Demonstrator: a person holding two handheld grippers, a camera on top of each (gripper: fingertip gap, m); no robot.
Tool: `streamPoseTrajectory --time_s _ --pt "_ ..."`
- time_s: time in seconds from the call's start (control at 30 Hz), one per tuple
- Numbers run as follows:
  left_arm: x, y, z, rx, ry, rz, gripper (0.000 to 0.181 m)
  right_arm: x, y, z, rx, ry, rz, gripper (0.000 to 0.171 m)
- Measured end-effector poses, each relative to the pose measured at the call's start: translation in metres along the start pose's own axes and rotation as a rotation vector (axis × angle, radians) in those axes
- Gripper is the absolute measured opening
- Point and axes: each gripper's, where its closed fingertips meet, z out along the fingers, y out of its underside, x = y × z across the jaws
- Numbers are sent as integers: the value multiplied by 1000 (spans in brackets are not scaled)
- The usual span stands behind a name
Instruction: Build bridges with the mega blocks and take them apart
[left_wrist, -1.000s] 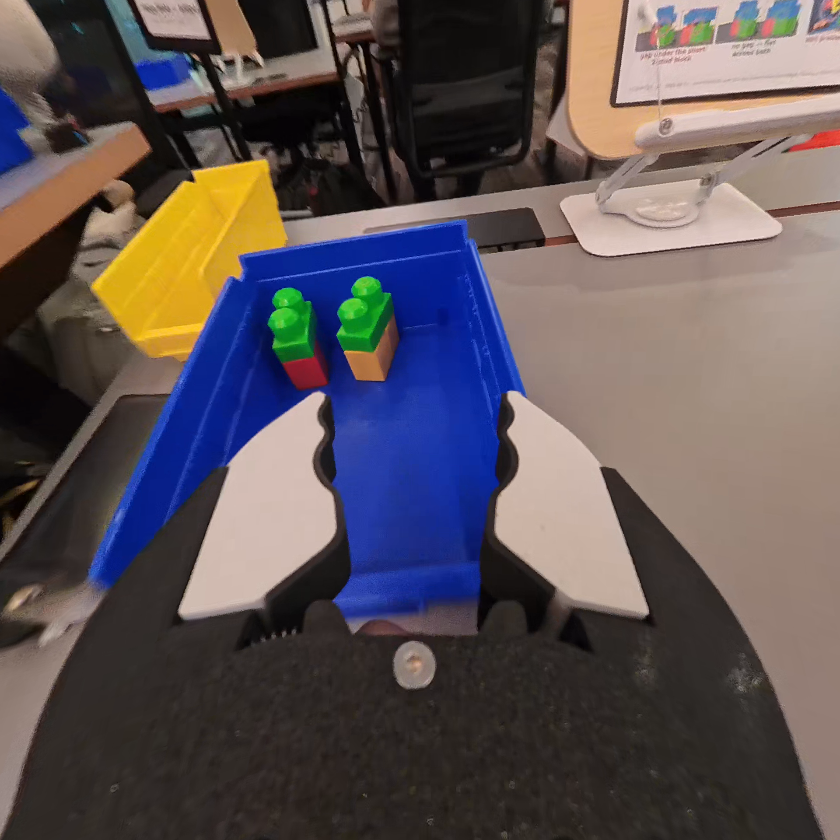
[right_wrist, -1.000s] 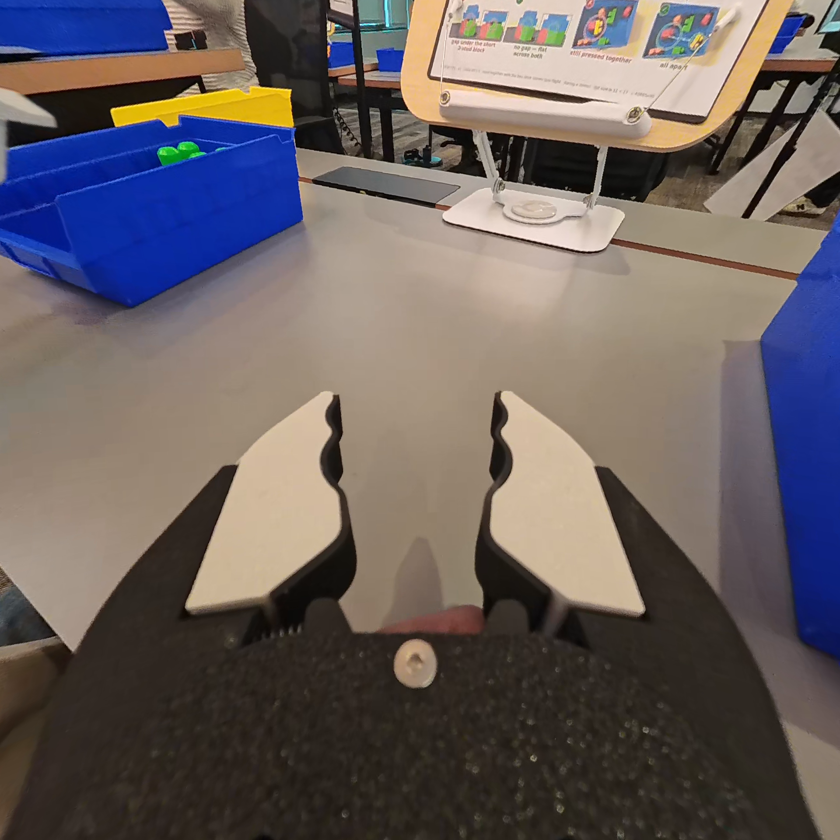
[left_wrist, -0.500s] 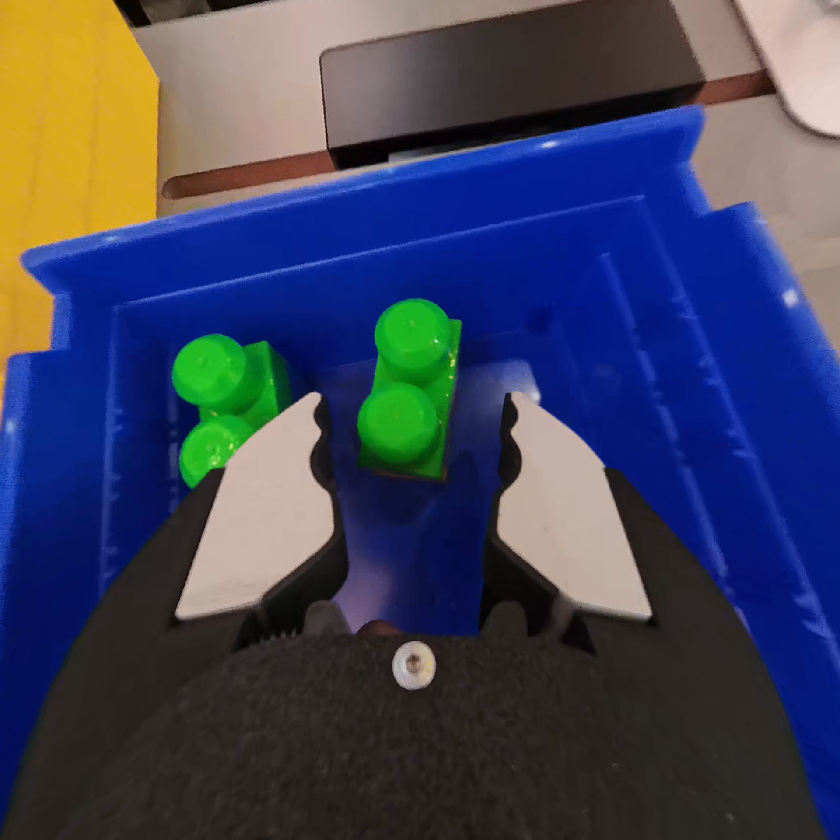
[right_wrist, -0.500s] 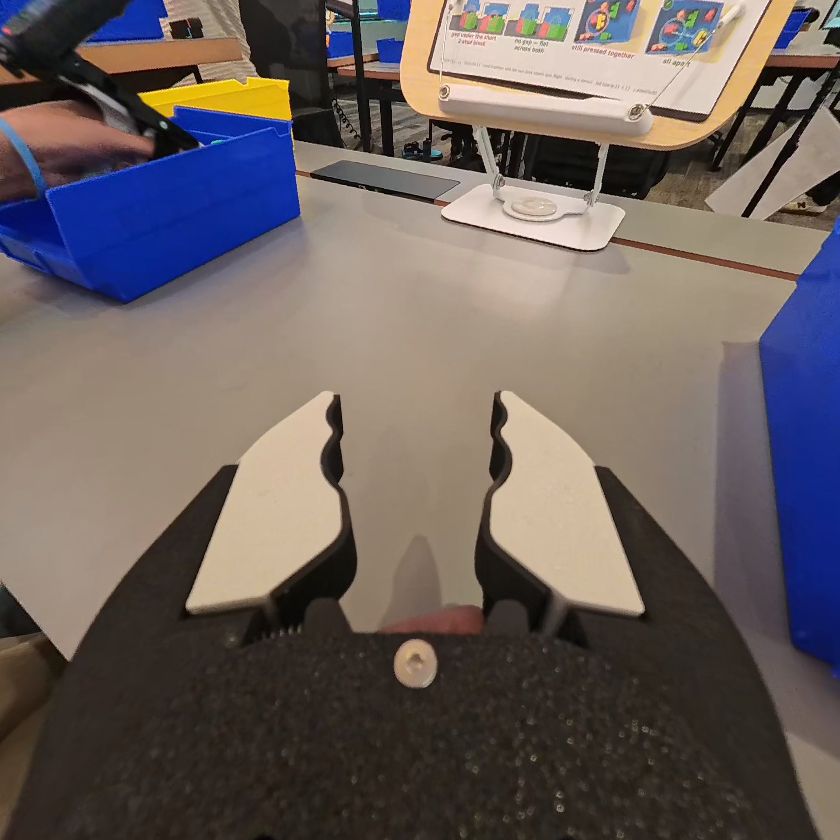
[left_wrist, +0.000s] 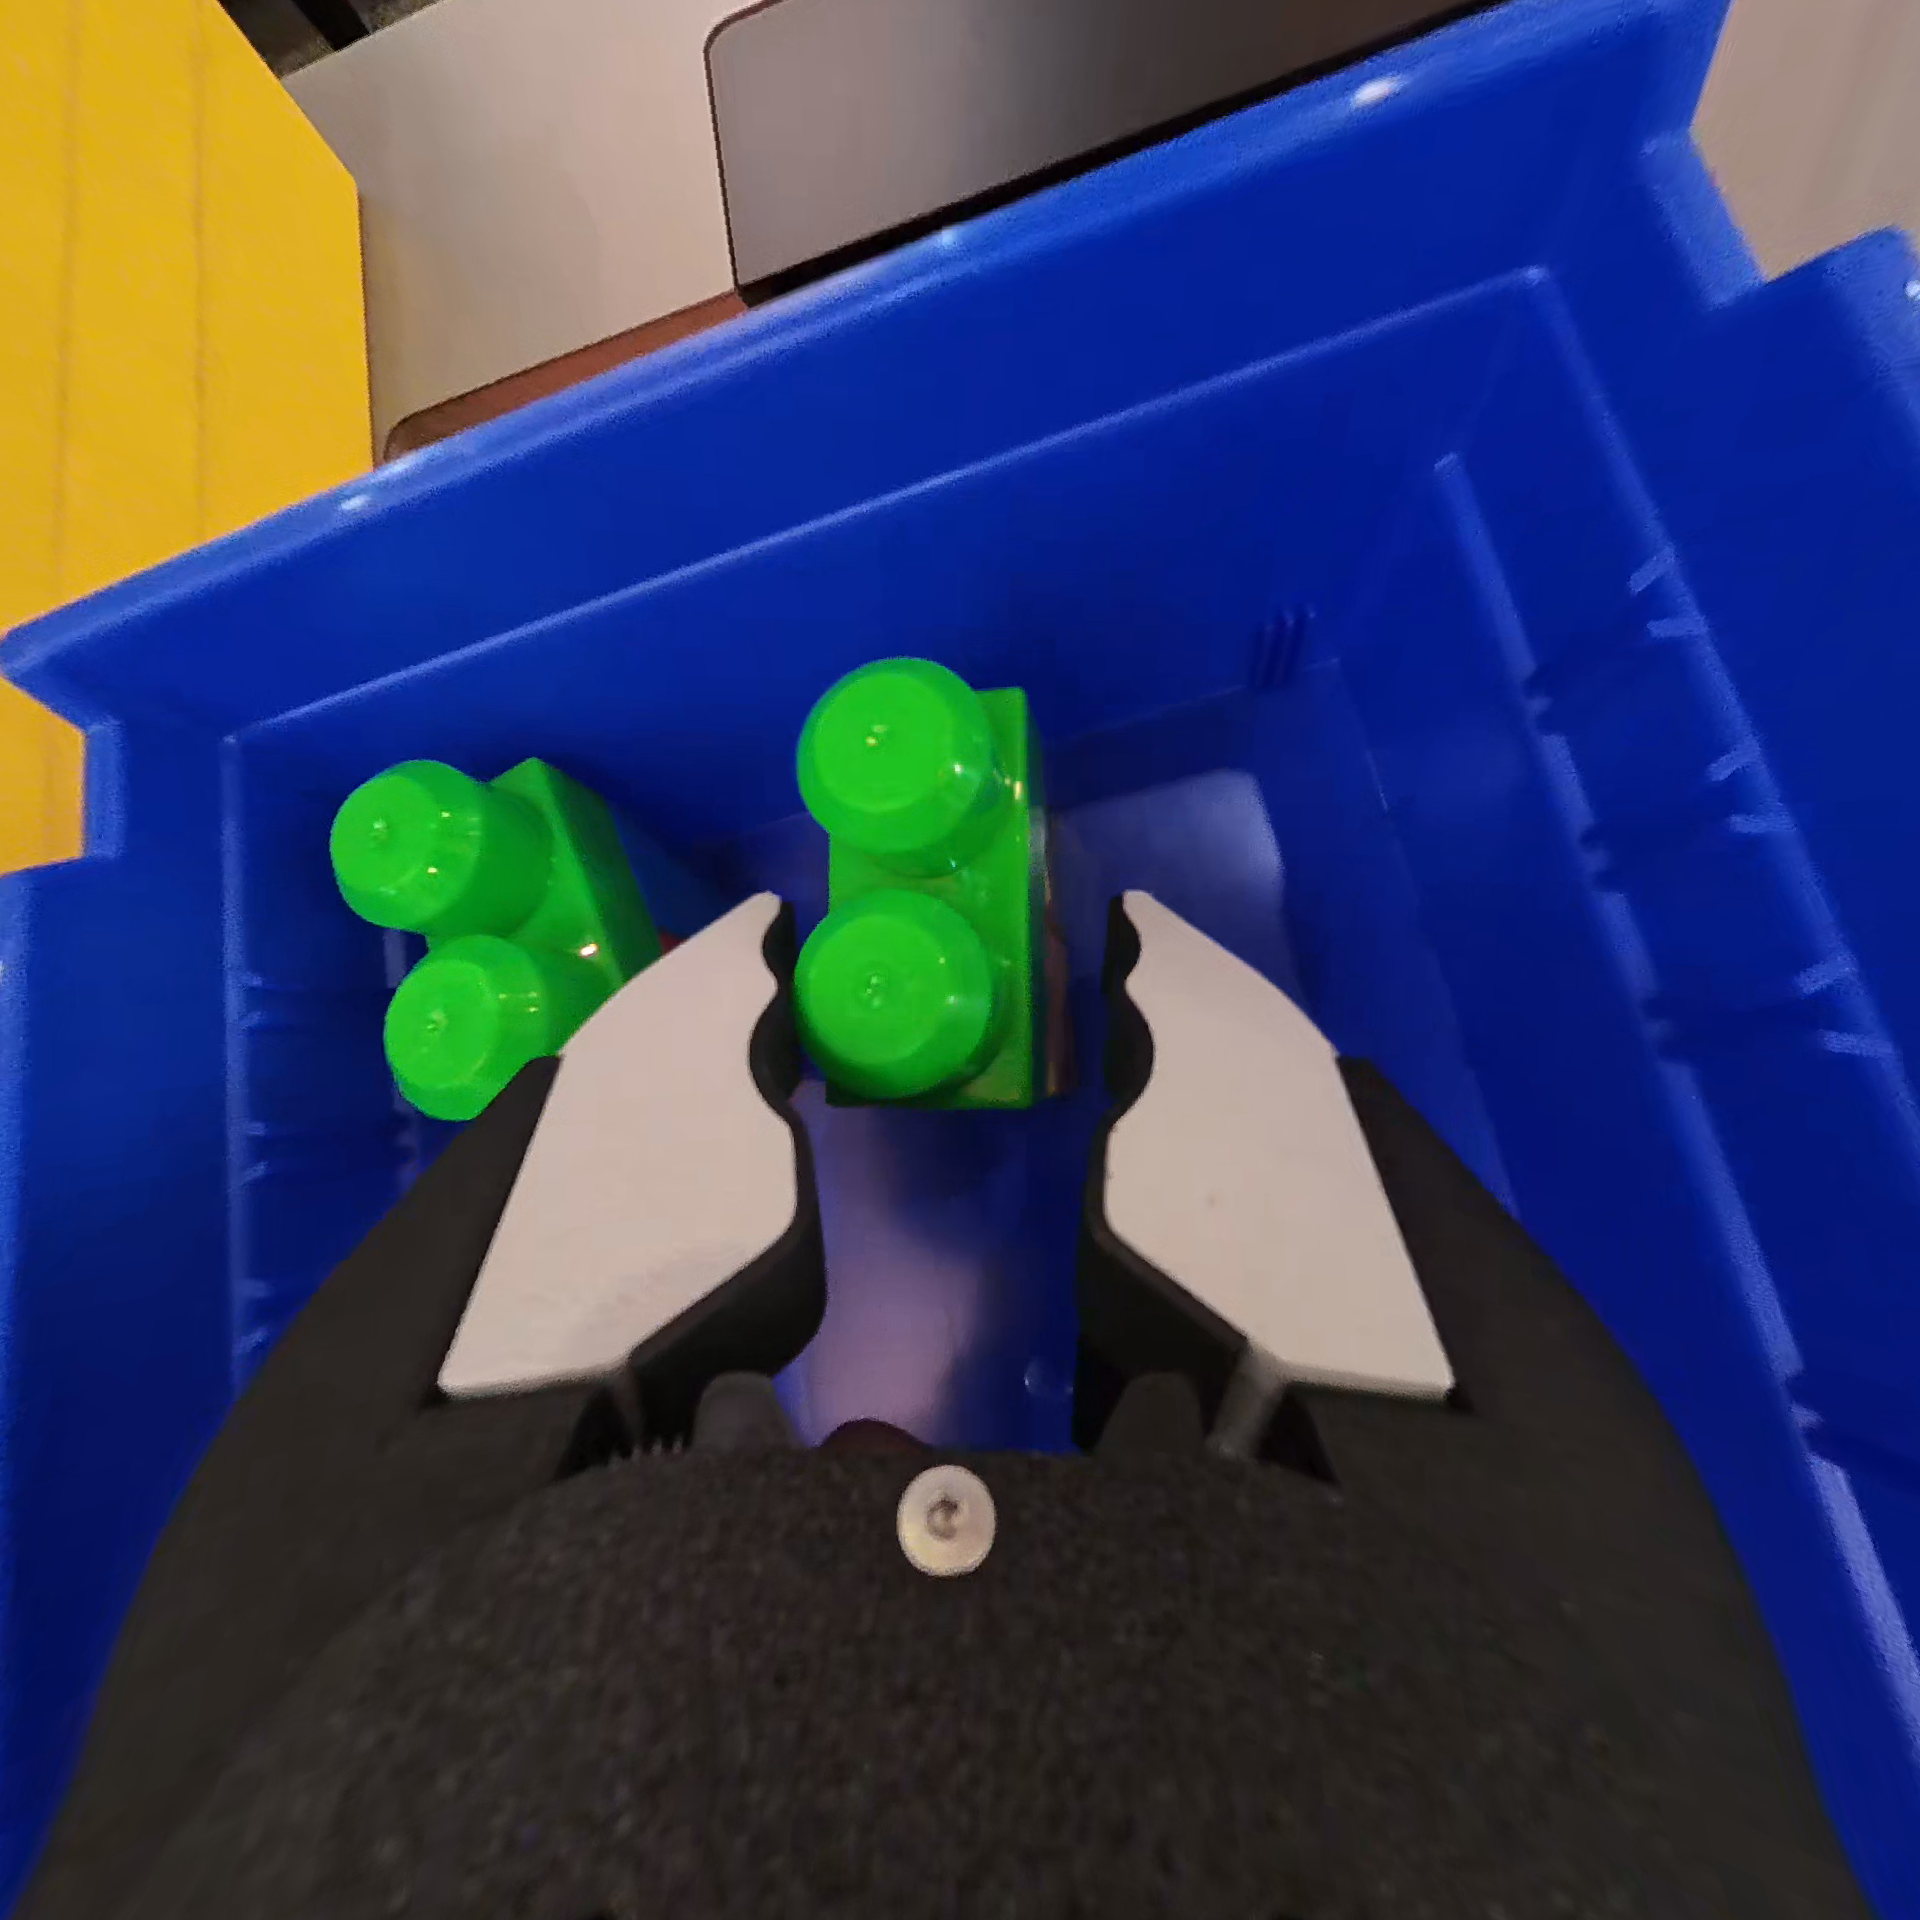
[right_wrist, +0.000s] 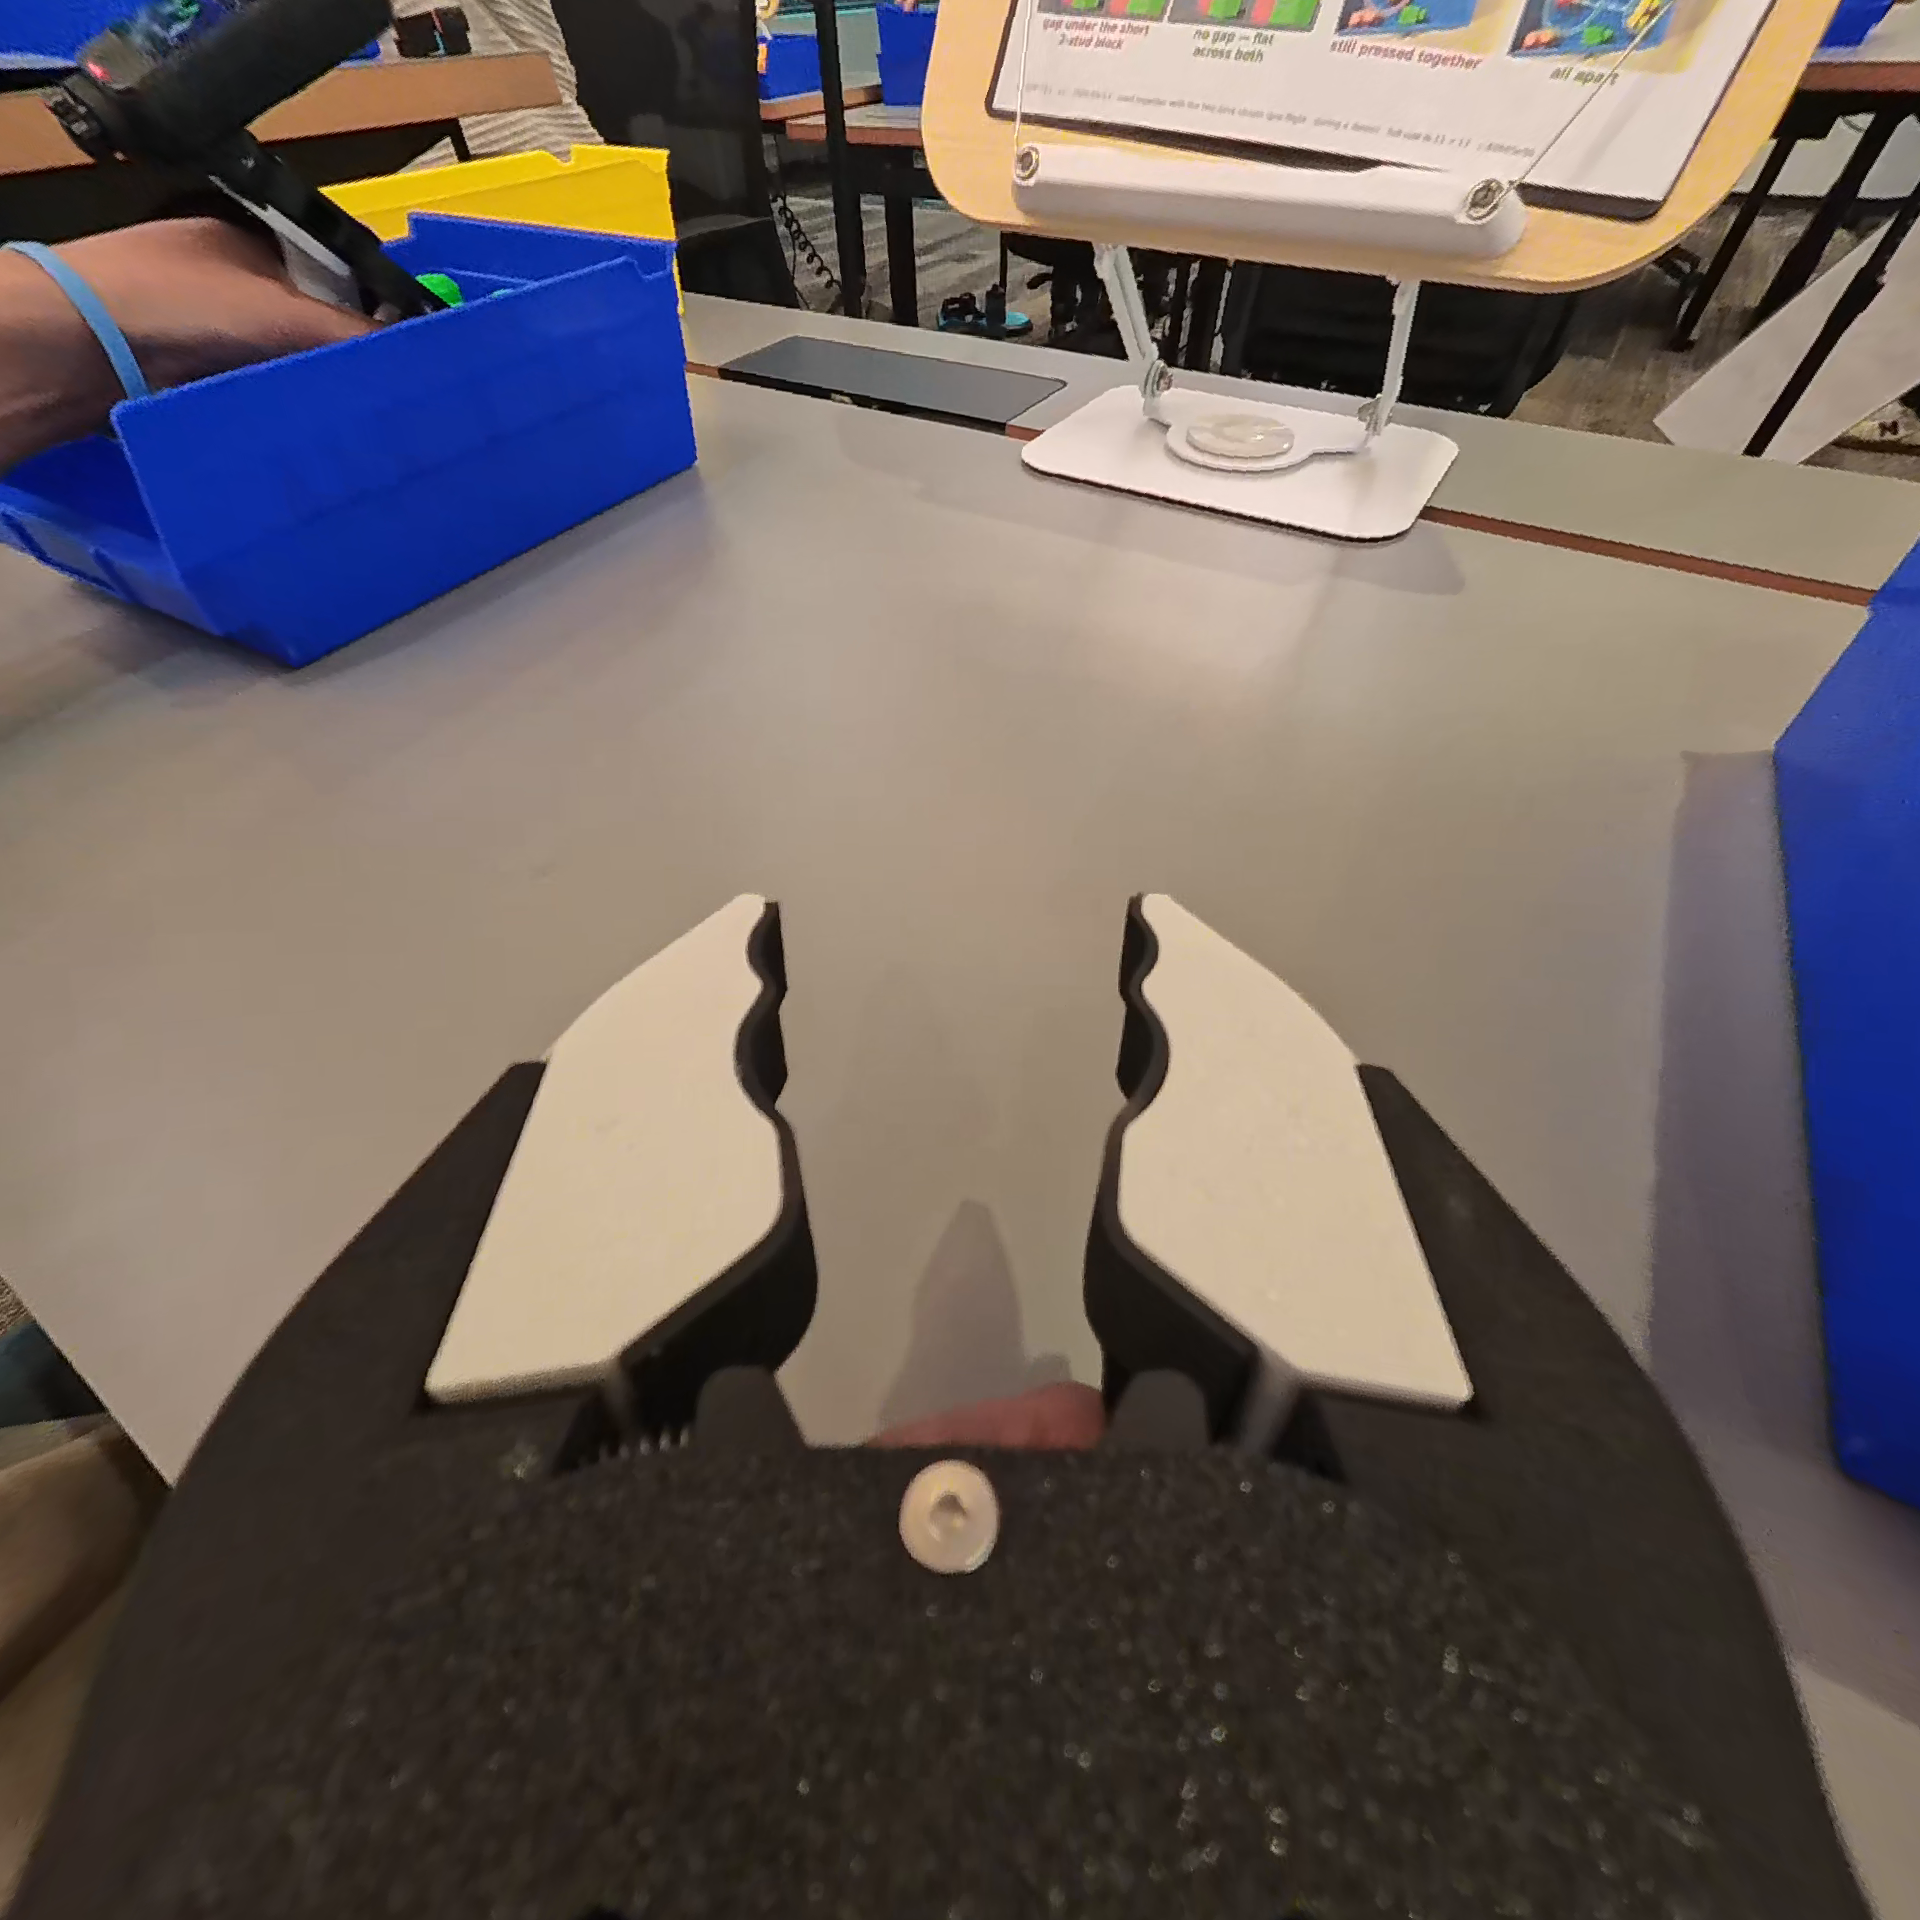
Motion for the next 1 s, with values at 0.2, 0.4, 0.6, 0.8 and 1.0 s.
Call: streamPoseTrajectory --time_s 0.2,0.4,0.6,0.8,1.0 --pt "6 1 9 -24 79 -71 41 -3 1 0 -11 -12 -5 61" --pt "3 -5 1 25 60 -76 41 -2 1 0 -15 -14 -4 60" --pt "8 -43 -67 231 46 -5 41 -2 -4 -1 7 -9 -26 58" --pt "52 -56 -181 483 5 61 40 9 -11 -3 24 21 -37 59" --pt "131 -13 -238 613 72 -37 40 17 -13 -5 35 65 -97 59"
